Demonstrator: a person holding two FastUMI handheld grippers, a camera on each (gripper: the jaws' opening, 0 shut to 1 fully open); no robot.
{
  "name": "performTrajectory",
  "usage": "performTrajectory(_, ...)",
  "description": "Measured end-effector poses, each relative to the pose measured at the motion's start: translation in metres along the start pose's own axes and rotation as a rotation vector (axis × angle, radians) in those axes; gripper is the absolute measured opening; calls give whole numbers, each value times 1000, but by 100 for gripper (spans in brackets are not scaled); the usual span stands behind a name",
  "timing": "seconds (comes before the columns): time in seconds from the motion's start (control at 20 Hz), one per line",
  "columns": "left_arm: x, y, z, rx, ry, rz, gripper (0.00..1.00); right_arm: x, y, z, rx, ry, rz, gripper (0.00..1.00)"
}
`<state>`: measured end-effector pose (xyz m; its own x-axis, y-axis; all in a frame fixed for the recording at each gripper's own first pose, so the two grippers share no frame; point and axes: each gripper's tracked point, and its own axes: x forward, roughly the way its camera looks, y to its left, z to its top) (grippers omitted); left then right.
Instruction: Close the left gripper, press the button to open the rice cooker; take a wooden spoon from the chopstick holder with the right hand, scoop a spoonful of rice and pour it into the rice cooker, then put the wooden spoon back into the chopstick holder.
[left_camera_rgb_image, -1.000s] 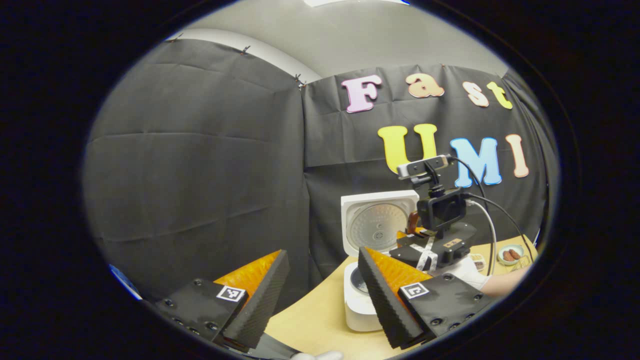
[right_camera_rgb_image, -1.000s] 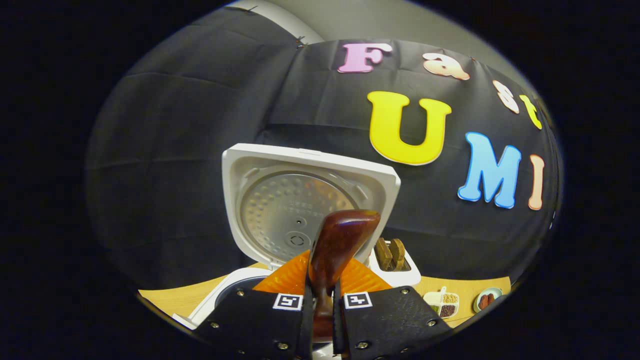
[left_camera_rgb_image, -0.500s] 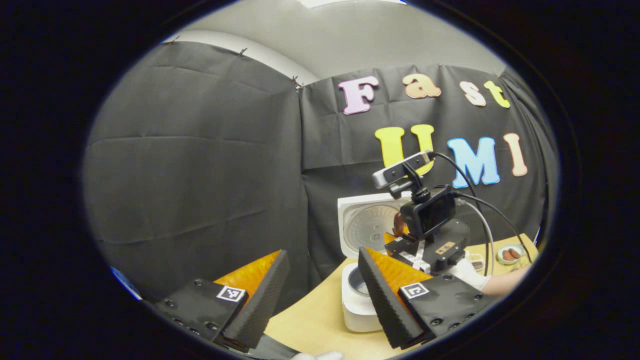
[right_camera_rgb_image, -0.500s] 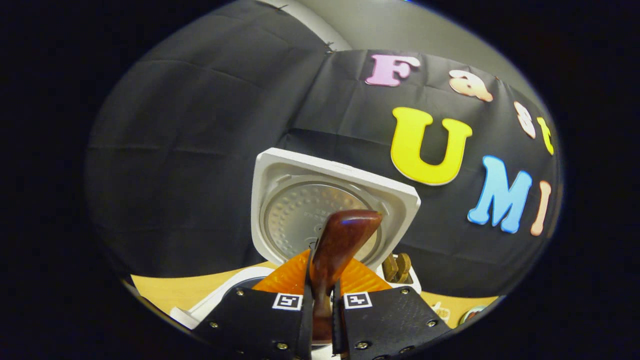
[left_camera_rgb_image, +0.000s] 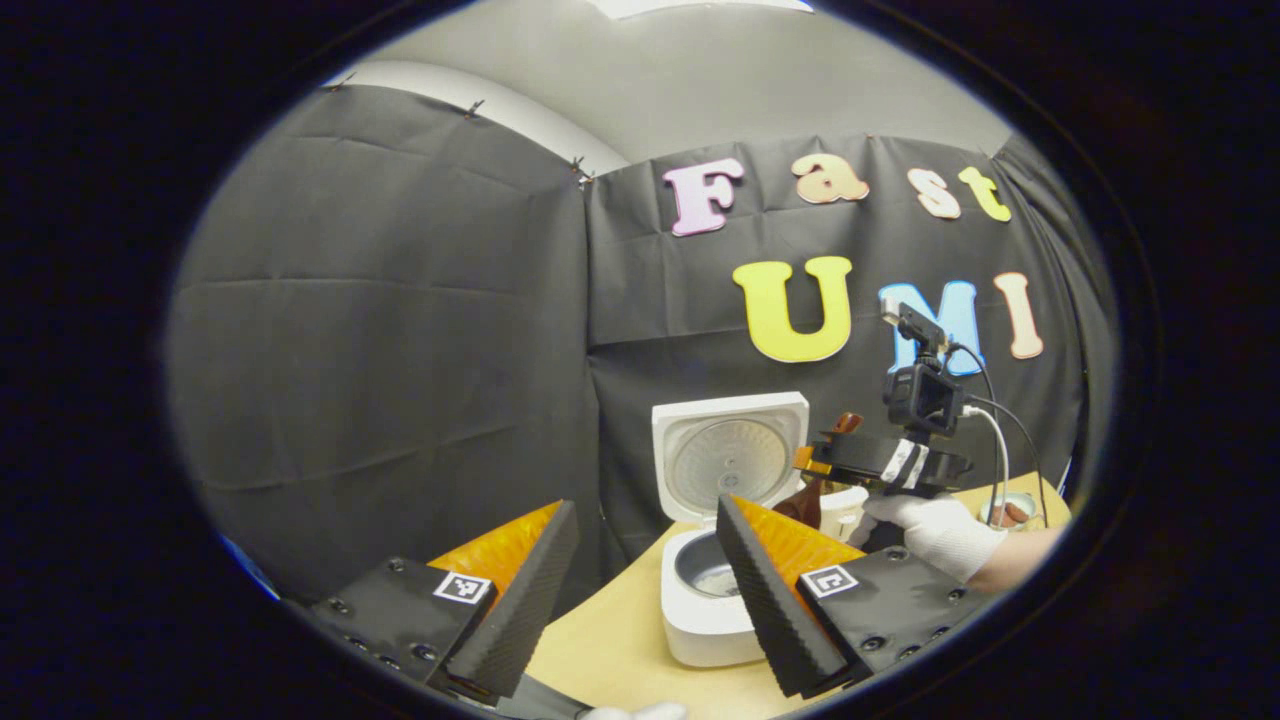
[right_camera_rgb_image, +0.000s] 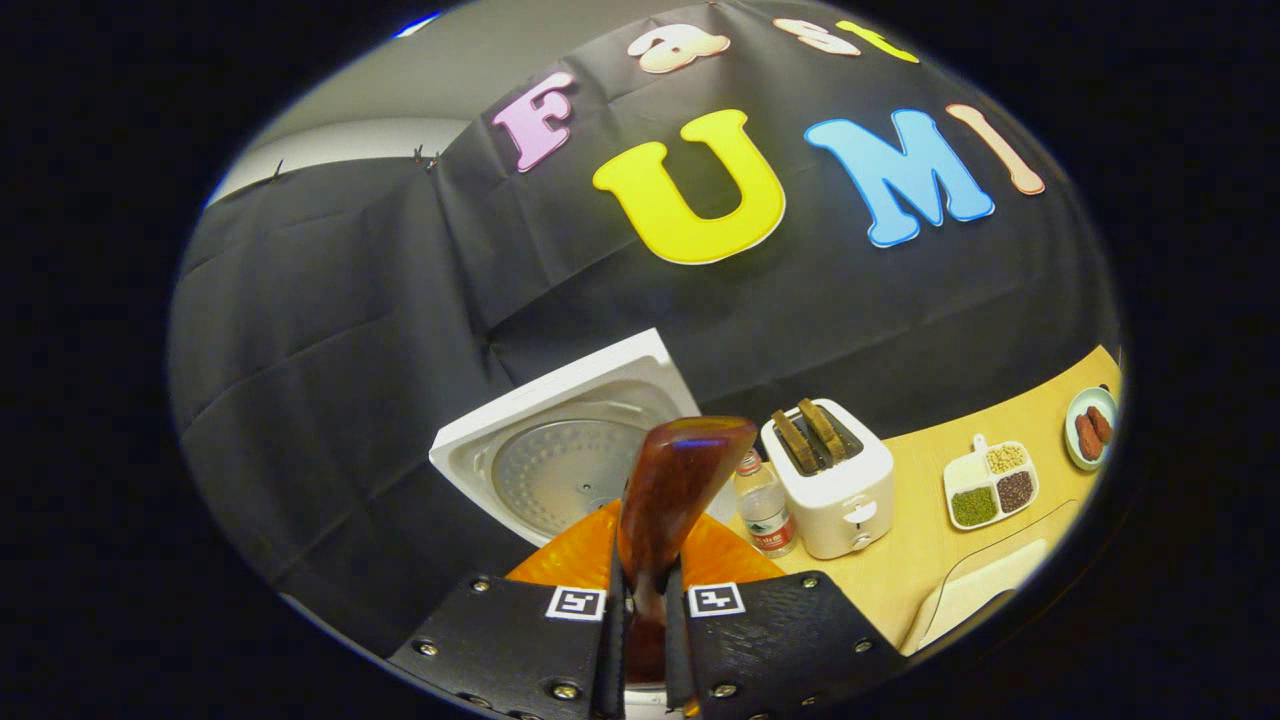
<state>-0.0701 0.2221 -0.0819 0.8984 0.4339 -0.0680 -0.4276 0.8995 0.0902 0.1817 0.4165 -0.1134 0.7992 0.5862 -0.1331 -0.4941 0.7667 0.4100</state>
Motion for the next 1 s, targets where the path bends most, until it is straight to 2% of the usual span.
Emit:
performTrajectory(0.15,0,-27,8,-5,-17,-46,100,-21,-39,21,30,-34,-46,16)
performTrajectory(0.3,-5,-62,22,-33,-45,-112,100,-51,-101,43,18,-74,-136,16)
performTrajectory(0.55,-18,-116,45,-32,-95,-202,100,-116,-229,80,25,-143,-313,16)
performTrajectory(0.75,-49,-141,68,-37,-136,-271,98,-178,-333,98,34,-190,-462,16)
performTrajectory(1.0,-65,-170,76,-38,-138,-304,94,-239,-441,109,67,-220,-631,16)
